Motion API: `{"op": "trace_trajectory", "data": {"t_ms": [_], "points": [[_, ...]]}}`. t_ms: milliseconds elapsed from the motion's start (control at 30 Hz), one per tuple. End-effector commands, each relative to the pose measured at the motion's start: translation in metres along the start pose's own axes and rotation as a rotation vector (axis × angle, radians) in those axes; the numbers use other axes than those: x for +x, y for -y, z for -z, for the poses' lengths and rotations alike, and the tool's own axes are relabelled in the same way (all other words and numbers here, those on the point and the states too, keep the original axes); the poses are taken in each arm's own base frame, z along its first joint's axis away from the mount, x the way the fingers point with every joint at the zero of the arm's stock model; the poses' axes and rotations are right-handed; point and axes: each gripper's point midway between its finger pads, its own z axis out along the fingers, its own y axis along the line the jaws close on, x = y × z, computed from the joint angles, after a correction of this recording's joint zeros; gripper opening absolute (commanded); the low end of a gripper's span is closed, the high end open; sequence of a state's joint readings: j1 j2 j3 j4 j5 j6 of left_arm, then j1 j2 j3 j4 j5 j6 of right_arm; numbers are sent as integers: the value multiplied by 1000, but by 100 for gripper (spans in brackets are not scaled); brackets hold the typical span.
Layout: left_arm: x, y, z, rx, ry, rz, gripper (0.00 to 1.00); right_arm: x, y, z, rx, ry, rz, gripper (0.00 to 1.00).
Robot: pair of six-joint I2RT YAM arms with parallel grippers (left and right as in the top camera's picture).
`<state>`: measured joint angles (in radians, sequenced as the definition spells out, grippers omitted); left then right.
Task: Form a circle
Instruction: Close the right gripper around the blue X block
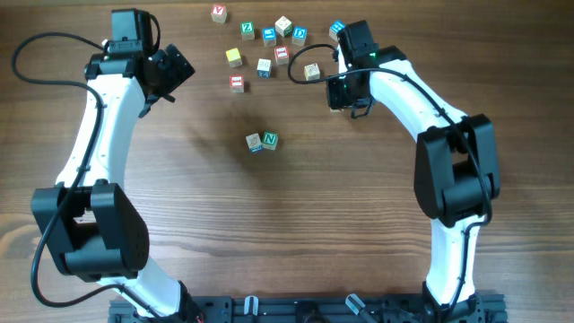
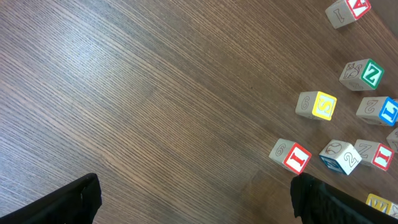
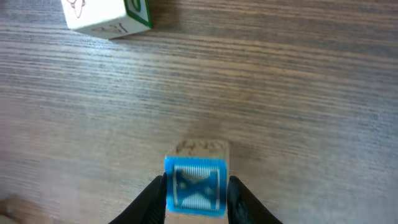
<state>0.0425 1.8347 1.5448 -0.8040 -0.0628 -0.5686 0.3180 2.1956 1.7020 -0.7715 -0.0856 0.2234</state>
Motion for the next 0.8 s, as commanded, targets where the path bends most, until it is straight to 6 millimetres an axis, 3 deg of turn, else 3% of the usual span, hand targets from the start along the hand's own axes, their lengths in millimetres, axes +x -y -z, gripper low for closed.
{"op": "trace_trajectory", "data": {"t_ms": [0, 133, 200, 267, 300, 400, 433, 567, 633, 667, 767], "points": [[-7, -1, 4, -2, 23, -10, 100, -7, -18, 44, -28, 64, 13, 32], [-7, -1, 4, -2, 23, -10, 100, 10, -46, 70, -44, 44, 70, 32], [-7, -1, 4, -2, 23, -10, 100, 20, -60, 72, -23, 33, 113, 33], [-7, -1, 4, -2, 23, -10, 100, 19, -59, 71, 58, 57, 140, 36], [-7, -1, 4, -2, 23, -10, 100, 15, -55, 71, 107, 83, 148, 42], [-7, -1, 4, -2, 23, -10, 100, -3, -48, 69, 145, 152, 136, 95], [-7, -1, 4, -2, 23, -10, 100, -5, -46, 69, 145, 158, 132, 100], [-7, -1, 4, -2, 23, -10, 100, -18, -26, 64, 157, 180, 85, 96], [-7, -1, 4, -2, 23, -10, 100, -19, -12, 56, 171, 165, 62, 81], [-7, -1, 4, -2, 23, -10, 100, -18, -5, 50, 180, 150, 51, 75], [-7, -1, 4, -2, 23, -10, 100, -10, 8, 16, 201, 88, 57, 76]]}}
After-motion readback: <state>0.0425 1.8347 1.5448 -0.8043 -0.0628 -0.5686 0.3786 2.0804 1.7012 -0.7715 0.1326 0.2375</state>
